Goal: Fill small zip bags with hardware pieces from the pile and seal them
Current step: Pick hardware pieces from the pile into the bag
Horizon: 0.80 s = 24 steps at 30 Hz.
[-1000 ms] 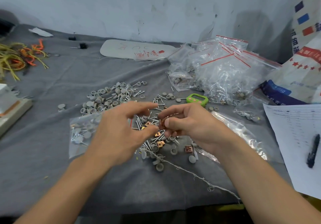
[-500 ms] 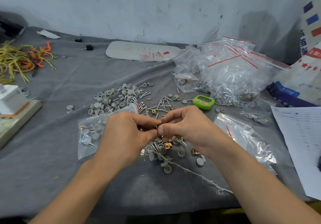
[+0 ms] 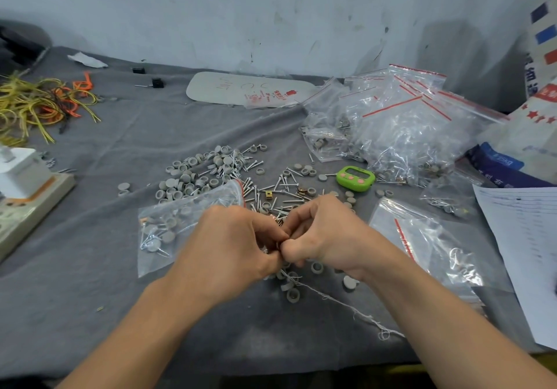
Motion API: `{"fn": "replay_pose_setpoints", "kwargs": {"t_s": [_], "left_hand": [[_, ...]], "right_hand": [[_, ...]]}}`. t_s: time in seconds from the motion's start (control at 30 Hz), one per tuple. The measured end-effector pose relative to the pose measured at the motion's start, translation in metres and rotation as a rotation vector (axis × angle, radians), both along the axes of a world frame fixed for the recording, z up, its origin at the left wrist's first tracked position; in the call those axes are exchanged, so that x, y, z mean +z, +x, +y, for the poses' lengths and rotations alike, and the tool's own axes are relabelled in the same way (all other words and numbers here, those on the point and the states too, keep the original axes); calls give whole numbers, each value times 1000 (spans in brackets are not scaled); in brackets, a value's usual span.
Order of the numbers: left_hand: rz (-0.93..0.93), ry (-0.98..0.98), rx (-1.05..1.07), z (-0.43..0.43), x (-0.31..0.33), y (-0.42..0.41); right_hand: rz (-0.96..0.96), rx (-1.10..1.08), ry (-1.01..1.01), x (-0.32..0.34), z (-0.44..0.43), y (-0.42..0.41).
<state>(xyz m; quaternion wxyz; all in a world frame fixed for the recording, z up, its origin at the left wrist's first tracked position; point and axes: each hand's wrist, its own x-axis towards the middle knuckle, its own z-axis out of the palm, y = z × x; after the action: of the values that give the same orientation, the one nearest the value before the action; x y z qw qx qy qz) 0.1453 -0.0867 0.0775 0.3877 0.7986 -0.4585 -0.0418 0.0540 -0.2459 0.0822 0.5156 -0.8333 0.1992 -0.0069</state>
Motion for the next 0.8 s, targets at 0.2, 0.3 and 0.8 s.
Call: {"fn": "replay_pose_setpoints", "kwargs": {"t_s": [0.2, 0.3, 0.8], "left_hand": [[-67, -58, 79, 0, -2, 5], [-173, -160, 238, 3, 3, 16], [-54, 30, 448, 18, -2, 68]], "right_hand": [[73, 37, -184, 8, -18, 6], [158, 40, -485, 12, -37, 16], [191, -151, -773, -4, -65, 73]]}}
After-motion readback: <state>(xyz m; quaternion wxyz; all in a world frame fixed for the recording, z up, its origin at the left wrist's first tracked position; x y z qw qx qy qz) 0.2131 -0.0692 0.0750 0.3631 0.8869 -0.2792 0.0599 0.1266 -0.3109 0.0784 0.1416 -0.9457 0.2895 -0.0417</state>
